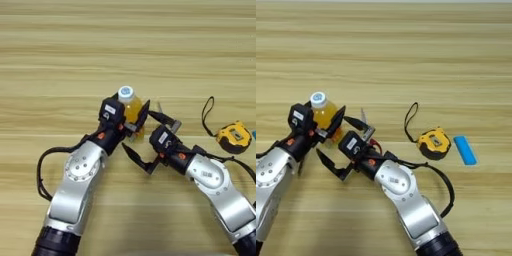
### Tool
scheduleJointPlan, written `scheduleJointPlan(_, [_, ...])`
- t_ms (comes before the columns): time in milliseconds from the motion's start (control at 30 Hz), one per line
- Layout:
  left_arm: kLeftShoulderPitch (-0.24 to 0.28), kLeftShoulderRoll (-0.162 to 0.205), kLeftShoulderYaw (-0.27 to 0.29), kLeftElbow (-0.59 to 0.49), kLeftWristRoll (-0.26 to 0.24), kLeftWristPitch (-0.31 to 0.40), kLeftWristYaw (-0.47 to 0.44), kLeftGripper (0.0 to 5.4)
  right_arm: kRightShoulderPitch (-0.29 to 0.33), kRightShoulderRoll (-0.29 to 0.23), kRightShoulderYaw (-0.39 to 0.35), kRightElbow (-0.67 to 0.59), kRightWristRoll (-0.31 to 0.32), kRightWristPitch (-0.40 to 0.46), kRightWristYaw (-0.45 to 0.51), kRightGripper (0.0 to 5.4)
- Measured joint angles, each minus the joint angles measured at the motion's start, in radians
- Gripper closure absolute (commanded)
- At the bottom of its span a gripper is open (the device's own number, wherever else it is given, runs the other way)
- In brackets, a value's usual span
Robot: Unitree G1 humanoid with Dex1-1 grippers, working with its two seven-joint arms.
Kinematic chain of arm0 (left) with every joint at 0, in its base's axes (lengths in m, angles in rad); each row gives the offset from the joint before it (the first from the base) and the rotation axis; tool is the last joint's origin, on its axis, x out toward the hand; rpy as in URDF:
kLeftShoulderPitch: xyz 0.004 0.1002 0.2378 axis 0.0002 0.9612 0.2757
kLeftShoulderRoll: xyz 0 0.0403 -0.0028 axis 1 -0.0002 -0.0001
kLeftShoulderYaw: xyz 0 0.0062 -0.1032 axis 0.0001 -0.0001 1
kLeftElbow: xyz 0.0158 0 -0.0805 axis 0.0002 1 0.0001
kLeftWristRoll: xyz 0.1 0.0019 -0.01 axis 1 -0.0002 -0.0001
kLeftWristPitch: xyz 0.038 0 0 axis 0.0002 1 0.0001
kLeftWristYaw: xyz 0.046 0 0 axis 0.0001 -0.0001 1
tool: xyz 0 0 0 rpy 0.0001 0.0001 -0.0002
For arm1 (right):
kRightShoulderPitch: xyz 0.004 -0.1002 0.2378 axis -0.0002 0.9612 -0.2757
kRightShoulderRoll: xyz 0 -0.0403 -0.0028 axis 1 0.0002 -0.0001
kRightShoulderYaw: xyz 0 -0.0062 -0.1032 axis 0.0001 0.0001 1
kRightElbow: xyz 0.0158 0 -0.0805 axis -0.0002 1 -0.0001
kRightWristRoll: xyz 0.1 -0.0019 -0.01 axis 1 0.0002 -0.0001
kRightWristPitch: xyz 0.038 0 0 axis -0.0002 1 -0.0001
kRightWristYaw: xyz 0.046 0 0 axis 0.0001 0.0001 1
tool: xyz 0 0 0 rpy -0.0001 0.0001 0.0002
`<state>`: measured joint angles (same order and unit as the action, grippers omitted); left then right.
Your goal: Move the objects on the table
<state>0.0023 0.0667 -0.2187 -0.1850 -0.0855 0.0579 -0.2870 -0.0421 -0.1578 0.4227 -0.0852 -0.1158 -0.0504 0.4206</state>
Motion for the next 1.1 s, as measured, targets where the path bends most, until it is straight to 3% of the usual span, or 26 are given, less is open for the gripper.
scheduleJointPlan(600, [0.030,-0.008,-0.044,-0.019,-0.005,0.016,-0.032,1.93,0.000,0.008,0.000,0.005,-0.014,0.000,-0.021,0.00])
scheduleJointPlan(1100, [0.040,-0.013,-0.057,-0.017,-0.005,0.018,-0.038,1.93,0.000,0.014,-0.005,0.023,-0.012,0.000,-0.026,1.64])
